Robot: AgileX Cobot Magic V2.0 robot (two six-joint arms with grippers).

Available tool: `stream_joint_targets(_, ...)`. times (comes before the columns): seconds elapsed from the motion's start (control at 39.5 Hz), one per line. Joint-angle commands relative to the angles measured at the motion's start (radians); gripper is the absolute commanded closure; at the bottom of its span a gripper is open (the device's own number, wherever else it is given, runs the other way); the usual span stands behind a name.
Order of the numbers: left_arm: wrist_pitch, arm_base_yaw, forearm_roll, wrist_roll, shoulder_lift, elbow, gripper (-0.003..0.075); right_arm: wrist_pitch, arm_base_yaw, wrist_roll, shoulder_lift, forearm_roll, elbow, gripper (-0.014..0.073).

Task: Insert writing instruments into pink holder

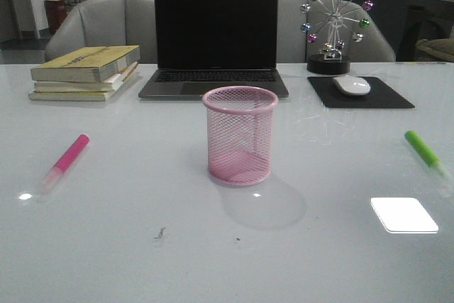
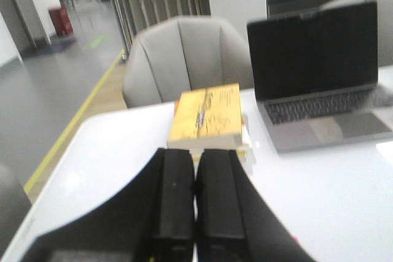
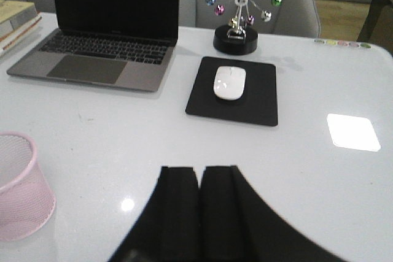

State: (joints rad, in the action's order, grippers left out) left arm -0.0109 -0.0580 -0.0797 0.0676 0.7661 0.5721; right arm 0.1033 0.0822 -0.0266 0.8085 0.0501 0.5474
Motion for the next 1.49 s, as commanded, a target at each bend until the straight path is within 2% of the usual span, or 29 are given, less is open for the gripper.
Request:
stream_joint_targets(0.0, -0.044, 0.000, 0.026, -0.010, 0.025, 0.038, 0.0486, -0.061, 0.003, 0.000, 0.019, -0.011, 0.035, 0.0533)
stream_joint_targets(0.08, -0.028, 0.000, 0.086, -0.010, 0.040, 0.038, 0.0377, -0.049, 0.003, 0.000, 0.036, -0.011, 0.035, 0.0491)
stream_joint_targets(0.13, -0.028, 0.000, 0.119, -0.010, 0.046, 0.038, 0.0322, -0.048, 0.003, 0.000, 0.039, -0.013, 0.035, 0.0392)
stream_joint_targets(0.2, -0.028, 0.000, 0.145, -0.010, 0.048, 0.038, 0.0309, -0.051, 0.003, 0.000, 0.039, -0.033, 0.035, 0.0193)
stream_joint_targets(0.28, -0.026, 0.000, 0.157, -0.010, 0.048, 0.038, 0.0311, -0.058, 0.003, 0.000, 0.039, -0.050, 0.035, 0.0102)
stream_joint_targets(0.46, -0.020, 0.000, 0.189, -0.010, 0.048, 0.038, 0.0316, -0.043, 0.003, 0.000, 0.064, -0.045, 0.034, 0.0095)
stream_joint_targets(0.58, -0.020, 0.000, 0.189, -0.010, 0.048, 0.038, 0.0316, 0.081, 0.002, 0.001, 0.145, -0.044, 0.086, 0.0095)
stream_joint_targets(0.73, -0.019, 0.000, 0.189, -0.010, 0.048, 0.038, 0.0316, 0.284, -0.050, 0.012, 0.334, -0.044, 0.235, 0.0095)
stream_joint_targets(0.94, -0.001, 0.000, 0.191, -0.010, 0.048, 0.038, 0.0316, 0.446, -0.155, 0.064, 0.553, -0.040, 0.454, 0.0095)
stream_joint_targets(1.22, 0.001, 0.000, 0.191, -0.010, 0.048, 0.038, 0.0316, 0.630, -0.157, 0.027, 0.805, -0.029, 0.746, 0.0095)
stream_joint_targets(1.47, 0.001, 0.000, 0.191, -0.010, 0.048, 0.038, 0.0316, 0.723, -0.157, -0.015, 0.980, 0.054, 0.886, 0.0095)
